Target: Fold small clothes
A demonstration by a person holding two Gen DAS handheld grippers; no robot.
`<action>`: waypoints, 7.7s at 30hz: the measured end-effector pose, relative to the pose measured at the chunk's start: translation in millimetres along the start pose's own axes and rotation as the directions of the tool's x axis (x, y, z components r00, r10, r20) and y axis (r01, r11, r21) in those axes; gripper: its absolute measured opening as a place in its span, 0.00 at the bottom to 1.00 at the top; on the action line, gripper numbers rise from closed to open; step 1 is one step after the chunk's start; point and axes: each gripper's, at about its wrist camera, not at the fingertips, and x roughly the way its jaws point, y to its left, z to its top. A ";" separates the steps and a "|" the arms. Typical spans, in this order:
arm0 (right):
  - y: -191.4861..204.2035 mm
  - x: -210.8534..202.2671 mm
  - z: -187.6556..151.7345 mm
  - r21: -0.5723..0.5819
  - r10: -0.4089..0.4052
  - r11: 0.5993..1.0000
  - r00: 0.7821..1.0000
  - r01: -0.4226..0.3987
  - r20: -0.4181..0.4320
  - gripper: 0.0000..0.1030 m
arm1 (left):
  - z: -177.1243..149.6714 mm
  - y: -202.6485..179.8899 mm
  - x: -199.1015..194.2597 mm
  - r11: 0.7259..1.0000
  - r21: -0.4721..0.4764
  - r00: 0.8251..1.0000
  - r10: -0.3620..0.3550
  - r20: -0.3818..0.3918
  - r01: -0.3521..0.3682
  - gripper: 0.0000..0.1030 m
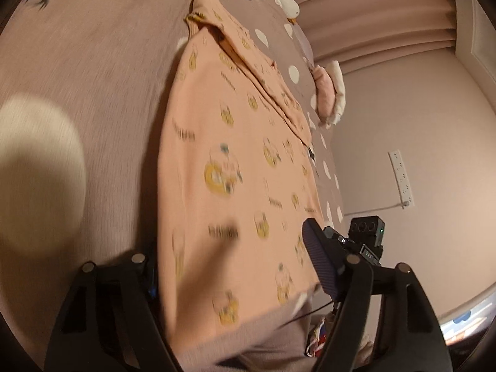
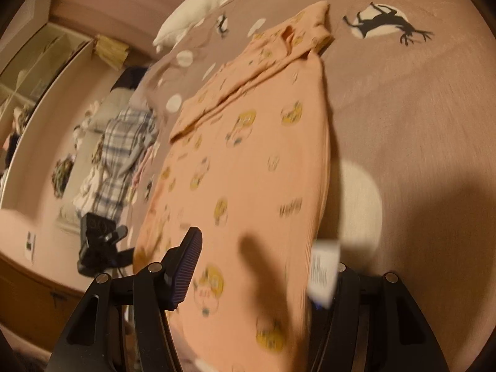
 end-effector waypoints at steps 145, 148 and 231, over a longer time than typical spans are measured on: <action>40.2 107.0 246.2 -0.291 -0.345 0.868 0.910 0.402 0.230 0.19 | 264.5 -51.2 124.6 0.888 0.226 0.916 0.380 0.133 -0.401 0.47; 44.8 102.8 217.7 -0.361 -0.377 0.829 0.903 0.428 0.207 0.19 | 229.7 -50.3 113.0 0.869 0.289 0.915 0.389 0.103 -0.402 0.47; 41.4 73.2 141.5 -0.158 -0.130 0.977 0.989 0.140 0.071 0.12 | 235.7 -124.8 132.1 0.888 0.265 0.927 0.361 0.105 -0.376 0.13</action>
